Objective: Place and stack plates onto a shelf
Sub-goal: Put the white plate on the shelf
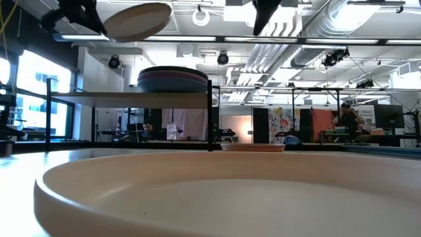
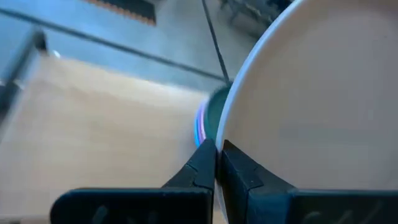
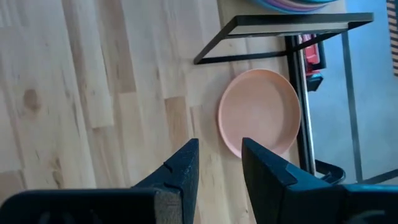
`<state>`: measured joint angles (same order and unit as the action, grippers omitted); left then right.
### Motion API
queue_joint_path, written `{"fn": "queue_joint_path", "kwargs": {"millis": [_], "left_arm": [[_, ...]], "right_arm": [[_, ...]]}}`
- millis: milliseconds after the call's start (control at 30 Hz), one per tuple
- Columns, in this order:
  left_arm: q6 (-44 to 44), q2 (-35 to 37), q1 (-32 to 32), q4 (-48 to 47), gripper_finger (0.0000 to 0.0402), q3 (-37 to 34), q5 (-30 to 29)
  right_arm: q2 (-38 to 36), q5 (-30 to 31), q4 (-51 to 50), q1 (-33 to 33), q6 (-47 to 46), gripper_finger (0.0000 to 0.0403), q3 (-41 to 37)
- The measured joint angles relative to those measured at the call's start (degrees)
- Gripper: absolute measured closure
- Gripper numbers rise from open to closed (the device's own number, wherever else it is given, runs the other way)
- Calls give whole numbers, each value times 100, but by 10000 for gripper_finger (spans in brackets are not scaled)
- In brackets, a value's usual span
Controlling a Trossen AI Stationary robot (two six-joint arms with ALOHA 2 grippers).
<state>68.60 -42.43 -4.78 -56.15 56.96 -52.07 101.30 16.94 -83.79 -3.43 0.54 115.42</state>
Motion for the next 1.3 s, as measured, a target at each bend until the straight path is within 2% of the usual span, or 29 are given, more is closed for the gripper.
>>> {"fn": "queue_joint_path", "kwargs": {"millis": [367,700,1100,1300], "left_arm": [[-1292,-223,-1547,-13,401,653,-259],[-1480,-659,-2771,-518,401,652,-283],[-1483,-1125,-3683,-1373,401,652,905],[-1526,-1293,-3943,-1426,401,652,1489]], "right_arm": [[0,-123,-11,-317,240,304,0],[0,-293,-34,-371,297,304,0],[0,-390,-46,-371,294,304,0],[0,-390,-102,-367,294,304,0]]}}
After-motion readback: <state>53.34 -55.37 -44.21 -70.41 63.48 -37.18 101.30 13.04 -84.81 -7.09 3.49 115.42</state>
